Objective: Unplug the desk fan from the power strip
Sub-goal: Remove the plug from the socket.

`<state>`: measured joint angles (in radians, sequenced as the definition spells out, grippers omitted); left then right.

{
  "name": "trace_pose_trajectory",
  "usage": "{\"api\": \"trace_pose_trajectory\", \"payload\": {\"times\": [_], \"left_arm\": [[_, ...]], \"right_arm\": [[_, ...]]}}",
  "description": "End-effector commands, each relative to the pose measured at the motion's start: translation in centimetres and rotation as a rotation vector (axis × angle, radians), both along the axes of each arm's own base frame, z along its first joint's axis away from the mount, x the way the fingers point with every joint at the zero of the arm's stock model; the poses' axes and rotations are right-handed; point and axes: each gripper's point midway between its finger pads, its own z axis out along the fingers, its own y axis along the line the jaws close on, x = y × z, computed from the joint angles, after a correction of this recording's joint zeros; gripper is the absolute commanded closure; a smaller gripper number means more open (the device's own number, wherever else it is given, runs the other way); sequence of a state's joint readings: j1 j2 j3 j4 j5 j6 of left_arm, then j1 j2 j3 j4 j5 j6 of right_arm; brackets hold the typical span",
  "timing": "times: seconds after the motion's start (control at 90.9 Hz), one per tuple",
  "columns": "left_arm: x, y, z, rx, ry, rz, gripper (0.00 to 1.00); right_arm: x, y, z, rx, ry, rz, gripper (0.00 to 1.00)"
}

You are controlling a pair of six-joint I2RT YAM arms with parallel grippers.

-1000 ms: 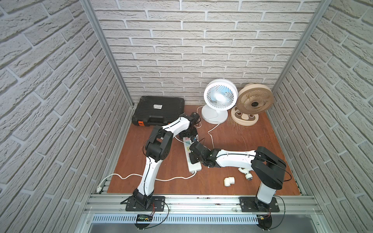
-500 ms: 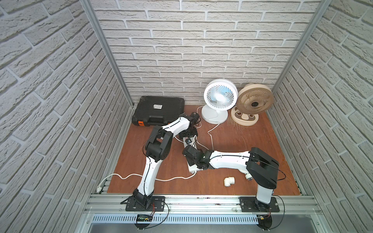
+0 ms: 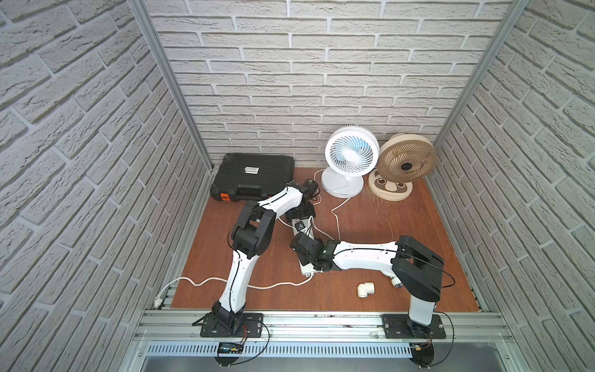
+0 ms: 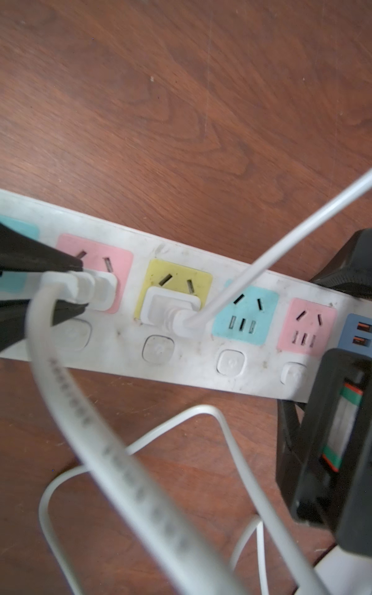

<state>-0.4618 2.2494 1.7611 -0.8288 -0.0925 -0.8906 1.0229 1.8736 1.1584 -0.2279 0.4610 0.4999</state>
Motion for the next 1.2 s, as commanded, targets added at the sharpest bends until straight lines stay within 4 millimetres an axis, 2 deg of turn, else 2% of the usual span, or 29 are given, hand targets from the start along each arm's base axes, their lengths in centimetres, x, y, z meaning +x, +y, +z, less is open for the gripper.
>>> {"api": "trace_pose_trajectory", "payload": {"times": [0.0, 0.264, 0.517, 0.825, 1.188], "left_arm": [[-2.6, -0.7, -7.0, -0.036, 0.148, -0.027, 1.0], [-2.7, -0.7, -6.8, -0.037, 0.144, -0.03, 1.0], [-2.7, -0.7, -6.9, -0.036, 0.142, -0.031, 1.0], [-2.7, -0.9, -7.0, -0.041, 0.143, -0.034, 1.0], [-2.8, -1.0, -7.2, -0.044, 0.147, -0.036, 1.0]], "right_arm": [[0.9, -1.8, 0.8, 0.017, -0.02, -0.055, 0.97], [1.1, -3.1, -0.7, 0.185, 0.095, -0.126, 0.97], [1.3, -3.7, -0.8, 0.21, 0.109, -0.147, 0.97], [1.1, -3.5, -0.3, 0.12, 0.058, -0.117, 0.97], [0.7, -2.0, 1.1, -0.087, -0.076, -0.035, 0.97]]}}
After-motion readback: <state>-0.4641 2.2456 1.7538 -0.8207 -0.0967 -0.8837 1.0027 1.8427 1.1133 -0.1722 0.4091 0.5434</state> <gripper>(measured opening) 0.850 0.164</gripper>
